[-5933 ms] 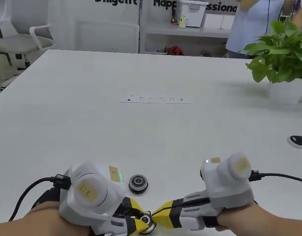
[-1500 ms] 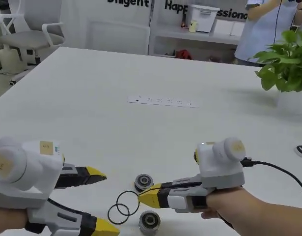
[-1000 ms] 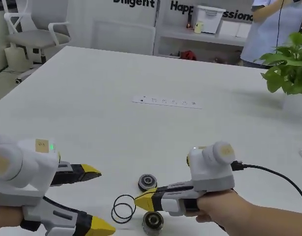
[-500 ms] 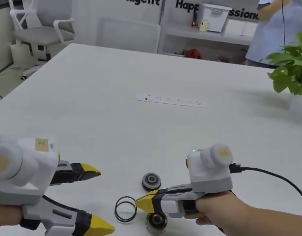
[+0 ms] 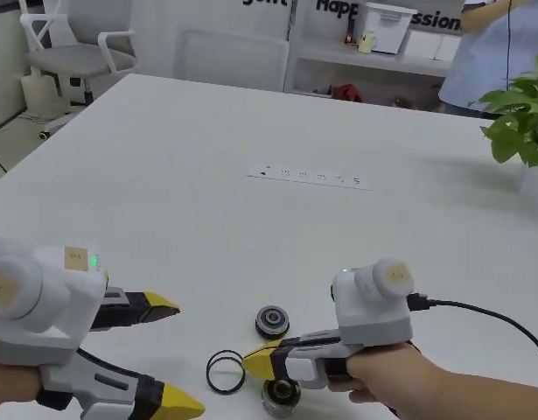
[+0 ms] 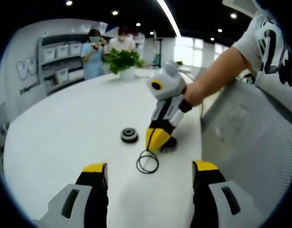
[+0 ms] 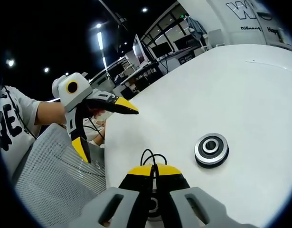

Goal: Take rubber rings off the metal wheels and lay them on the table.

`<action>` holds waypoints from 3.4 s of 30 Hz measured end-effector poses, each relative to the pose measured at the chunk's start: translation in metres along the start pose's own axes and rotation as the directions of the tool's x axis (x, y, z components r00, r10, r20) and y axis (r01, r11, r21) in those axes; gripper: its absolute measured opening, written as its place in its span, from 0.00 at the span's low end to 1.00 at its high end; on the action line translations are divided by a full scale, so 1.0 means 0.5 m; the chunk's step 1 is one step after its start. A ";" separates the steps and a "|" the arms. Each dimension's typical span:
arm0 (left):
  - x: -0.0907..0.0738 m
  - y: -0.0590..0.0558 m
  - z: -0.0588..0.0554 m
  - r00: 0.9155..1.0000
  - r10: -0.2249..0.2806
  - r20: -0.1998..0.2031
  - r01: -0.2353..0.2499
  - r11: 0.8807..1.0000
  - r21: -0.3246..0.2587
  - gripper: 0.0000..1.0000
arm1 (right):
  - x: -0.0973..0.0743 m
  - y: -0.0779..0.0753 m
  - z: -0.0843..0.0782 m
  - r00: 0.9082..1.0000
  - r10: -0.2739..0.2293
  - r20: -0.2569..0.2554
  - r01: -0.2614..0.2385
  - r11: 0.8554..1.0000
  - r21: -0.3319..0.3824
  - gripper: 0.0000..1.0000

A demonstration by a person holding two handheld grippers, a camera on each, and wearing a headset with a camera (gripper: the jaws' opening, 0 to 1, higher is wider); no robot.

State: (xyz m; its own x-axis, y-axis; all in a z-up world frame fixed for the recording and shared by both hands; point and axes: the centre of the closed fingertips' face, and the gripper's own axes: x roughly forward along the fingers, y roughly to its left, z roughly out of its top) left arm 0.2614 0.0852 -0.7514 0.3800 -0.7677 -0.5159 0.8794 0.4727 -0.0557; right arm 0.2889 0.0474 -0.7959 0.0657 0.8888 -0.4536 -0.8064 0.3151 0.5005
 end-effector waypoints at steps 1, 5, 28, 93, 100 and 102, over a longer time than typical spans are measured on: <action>0.001 0.000 0.000 1.000 -0.001 -0.001 0.001 1.000 -0.001 0.73 | 0.000 -0.001 -0.001 1.000 -0.003 0.000 0.003 1.000 0.003 0.00; 0.003 -0.001 -0.001 1.000 -0.004 -0.006 0.004 1.000 0.000 0.73 | 0.002 -0.005 -0.004 1.000 -0.008 -0.004 0.008 1.000 0.003 0.01; 0.009 -0.004 0.002 1.000 -0.010 -0.012 0.010 1.000 -0.002 0.73 | -0.006 -0.002 -0.005 1.000 -0.021 -0.013 0.021 0.999 -0.032 0.12; 0.103 0.086 0.068 1.000 0.000 0.017 0.001 1.000 -0.028 0.65 | -0.104 -0.107 0.041 0.981 -0.192 0.041 0.196 0.947 -0.256 0.32; 0.122 0.089 0.065 1.000 -0.012 0.010 0.012 1.000 -0.029 0.63 | -0.097 -0.114 0.034 0.982 -0.188 0.033 0.190 0.947 -0.257 0.32; 0.127 0.090 0.065 1.000 -0.016 0.009 0.016 0.999 -0.028 0.61 | -0.095 -0.116 0.032 0.982 -0.187 0.031 0.189 0.947 -0.258 0.32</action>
State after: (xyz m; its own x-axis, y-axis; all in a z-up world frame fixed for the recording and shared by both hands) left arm 0.3344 0.0436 -0.7589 0.3686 -0.7789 -0.5074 0.8769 0.4725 -0.0883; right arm 0.3422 -0.0079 -0.7914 0.2338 0.8240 -0.5161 -0.9033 0.3805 0.1982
